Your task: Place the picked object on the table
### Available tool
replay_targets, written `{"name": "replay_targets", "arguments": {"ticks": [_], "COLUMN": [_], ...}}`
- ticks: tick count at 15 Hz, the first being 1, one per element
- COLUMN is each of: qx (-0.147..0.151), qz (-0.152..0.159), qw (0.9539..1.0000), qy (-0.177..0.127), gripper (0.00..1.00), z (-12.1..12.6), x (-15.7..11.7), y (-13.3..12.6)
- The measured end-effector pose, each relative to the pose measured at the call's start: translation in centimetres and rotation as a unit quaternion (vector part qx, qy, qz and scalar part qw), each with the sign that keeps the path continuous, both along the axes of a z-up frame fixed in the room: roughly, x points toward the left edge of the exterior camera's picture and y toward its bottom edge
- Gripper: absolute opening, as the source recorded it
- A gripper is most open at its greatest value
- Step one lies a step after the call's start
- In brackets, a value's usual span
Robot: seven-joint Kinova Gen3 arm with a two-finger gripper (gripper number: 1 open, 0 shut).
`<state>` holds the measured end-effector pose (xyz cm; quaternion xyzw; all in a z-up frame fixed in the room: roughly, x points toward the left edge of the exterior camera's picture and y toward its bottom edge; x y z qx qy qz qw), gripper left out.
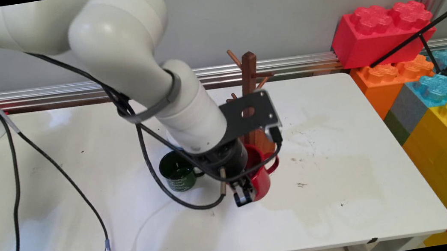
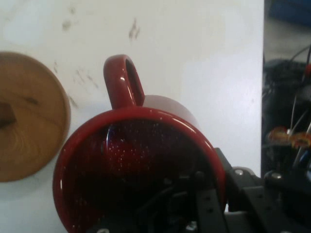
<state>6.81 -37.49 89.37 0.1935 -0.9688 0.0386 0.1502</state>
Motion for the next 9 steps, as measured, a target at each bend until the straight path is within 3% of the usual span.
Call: {"name": "replay_targets", "arguments": {"ticks": [9], "qx": [0.008], "qz": [-0.017], "qw": [0.998], "qy": [-0.06], "gripper": [0.0], "z": [-4.2], "x": [-0.8], "y": [0.1]}}
